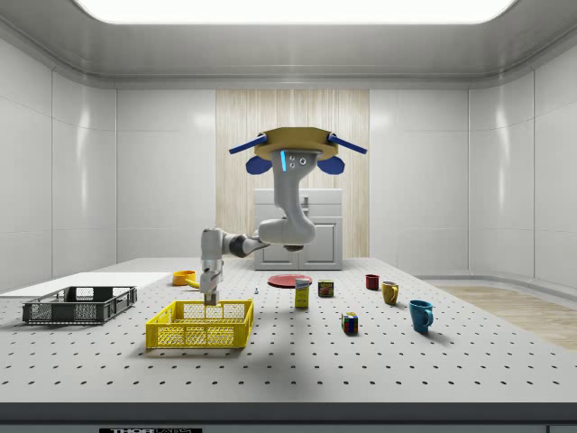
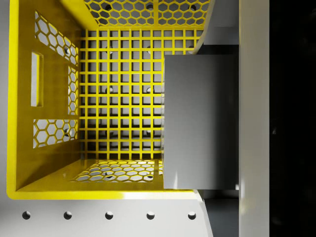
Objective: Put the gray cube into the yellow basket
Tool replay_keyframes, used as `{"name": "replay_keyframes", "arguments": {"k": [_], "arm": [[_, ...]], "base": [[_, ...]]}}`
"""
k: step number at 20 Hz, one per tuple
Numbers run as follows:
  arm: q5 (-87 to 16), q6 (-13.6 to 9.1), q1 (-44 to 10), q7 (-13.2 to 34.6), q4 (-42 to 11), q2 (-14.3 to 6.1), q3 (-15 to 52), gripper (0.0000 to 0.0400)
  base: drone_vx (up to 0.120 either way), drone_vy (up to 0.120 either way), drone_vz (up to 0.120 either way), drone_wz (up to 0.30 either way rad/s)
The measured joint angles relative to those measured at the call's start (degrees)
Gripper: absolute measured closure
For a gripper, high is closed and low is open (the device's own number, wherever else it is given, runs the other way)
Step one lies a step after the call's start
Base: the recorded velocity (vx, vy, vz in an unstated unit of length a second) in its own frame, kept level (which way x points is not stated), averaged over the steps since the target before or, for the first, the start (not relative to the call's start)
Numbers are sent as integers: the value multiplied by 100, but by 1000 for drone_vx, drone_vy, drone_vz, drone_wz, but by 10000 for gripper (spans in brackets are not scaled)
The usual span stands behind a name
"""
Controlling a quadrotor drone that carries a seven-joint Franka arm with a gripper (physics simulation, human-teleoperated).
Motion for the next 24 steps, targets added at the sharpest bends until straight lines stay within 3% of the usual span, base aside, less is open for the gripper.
{"name": "replay_keyframes", "arguments": {"k": [5, 17, 20, 24], "arm": [[5, 13, -3, 2, 1, -14, 1, 149], [-684, 306, -135, 11, 197, -21, -741, 149], [-819, 352, -164, 12, 246, -4, -883, 77], [-765, 305, -140, 6, 220, 13, -816, 28]], "base": [[0, 120, -120, 0], [0, 3, 0, 0], [0, 0, 0, 0], [0, 0, 0, 0]]}}
